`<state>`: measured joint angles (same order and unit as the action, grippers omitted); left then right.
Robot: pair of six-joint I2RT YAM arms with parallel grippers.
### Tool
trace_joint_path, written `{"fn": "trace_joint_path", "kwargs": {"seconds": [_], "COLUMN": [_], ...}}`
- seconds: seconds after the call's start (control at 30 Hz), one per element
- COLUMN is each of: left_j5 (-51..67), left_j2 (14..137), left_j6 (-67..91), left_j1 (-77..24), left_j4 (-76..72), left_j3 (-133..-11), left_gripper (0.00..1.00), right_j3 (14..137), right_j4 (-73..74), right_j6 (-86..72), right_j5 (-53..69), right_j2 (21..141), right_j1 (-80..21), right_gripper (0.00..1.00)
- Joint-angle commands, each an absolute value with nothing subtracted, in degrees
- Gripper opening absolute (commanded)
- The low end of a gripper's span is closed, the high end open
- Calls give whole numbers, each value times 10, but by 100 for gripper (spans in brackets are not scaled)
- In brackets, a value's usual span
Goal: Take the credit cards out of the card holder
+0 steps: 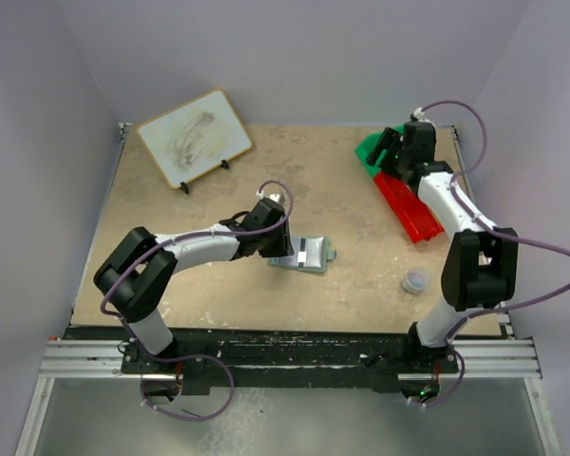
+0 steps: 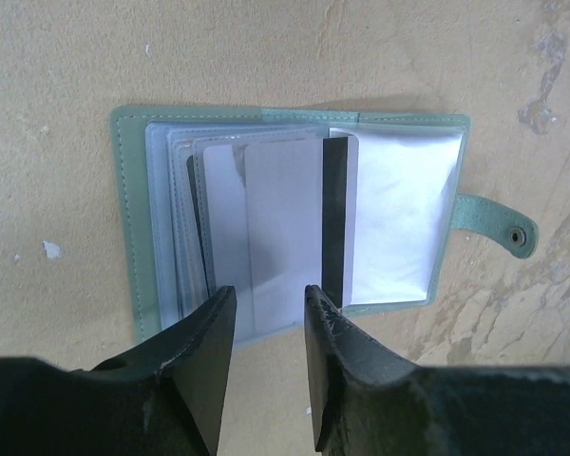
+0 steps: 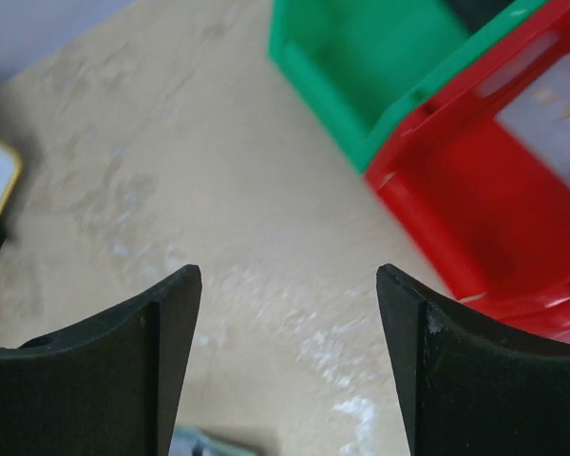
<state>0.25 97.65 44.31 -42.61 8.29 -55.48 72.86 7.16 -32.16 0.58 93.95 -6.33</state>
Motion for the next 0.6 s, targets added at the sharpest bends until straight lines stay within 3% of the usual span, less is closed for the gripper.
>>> {"fn": "trace_joint_path", "kwargs": {"seconds": [0.0, 0.27, 0.57], "left_j5": [4, 3, -14], "left_j2": [940, 917, 897], "left_j6": [430, 411, 406], "left_j1": [-426, -426, -426], "left_j4": [94, 119, 125], "left_j3": [-572, -585, -574], "left_gripper": [34, 37, 37], "right_j3": [819, 939, 985], "right_j4": [165, 215, 230], "right_j6": [-313, -326, -317], "right_j5": [-91, -131, -111], "right_j2": [1001, 1115, 1175], "right_j1": [-24, 15, 18], "right_gripper": [78, 77, 77]}}
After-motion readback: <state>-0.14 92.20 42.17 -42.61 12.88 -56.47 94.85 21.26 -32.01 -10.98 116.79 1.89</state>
